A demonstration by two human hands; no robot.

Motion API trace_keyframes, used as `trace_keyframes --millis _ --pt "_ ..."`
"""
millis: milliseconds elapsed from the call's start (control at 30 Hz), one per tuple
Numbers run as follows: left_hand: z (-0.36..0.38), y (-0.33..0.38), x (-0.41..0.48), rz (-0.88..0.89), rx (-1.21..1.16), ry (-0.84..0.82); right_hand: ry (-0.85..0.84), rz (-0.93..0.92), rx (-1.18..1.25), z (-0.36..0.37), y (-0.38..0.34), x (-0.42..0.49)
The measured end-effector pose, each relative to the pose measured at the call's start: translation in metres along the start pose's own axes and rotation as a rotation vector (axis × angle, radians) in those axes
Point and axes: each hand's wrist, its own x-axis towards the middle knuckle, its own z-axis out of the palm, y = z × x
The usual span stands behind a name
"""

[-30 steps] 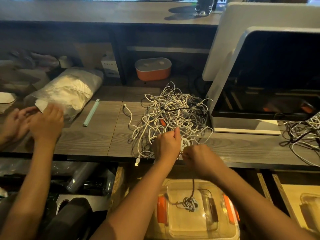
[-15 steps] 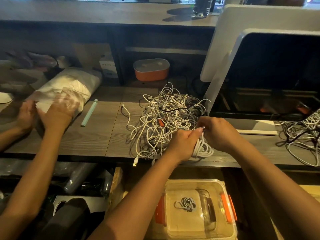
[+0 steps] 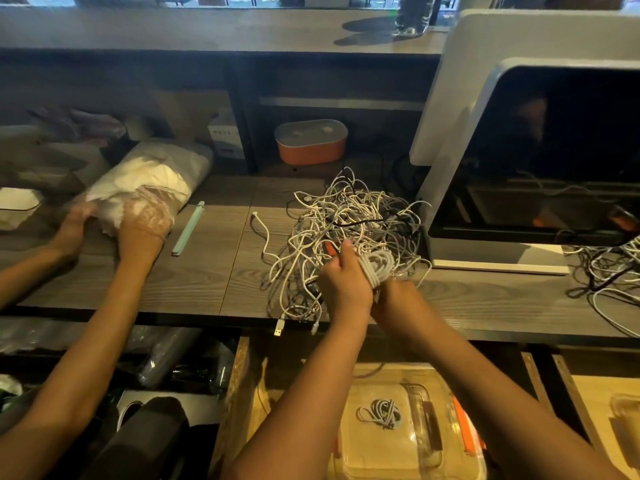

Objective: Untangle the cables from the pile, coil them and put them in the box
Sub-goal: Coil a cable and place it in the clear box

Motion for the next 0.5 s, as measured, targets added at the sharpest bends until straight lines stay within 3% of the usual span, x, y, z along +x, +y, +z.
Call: trace_keyframes --millis 133,267,500 --pt "-0.005 -0.012 0.009 -0.109 -0.010 0.097 -0.059 -0.001 -0.035 0.022 -0.001 -0.006" --pt "-0.017 -0.022 0.024 -0.208 -0.178 0.216 -0.096 -0.086 -0.101 0.034 -0.003 -0.019" --pt "-0.021 -0.025 0.027 -0.319 -0.313 0.233 -0.115 -0.159 -0.089 0.043 -0.010 -0.024"
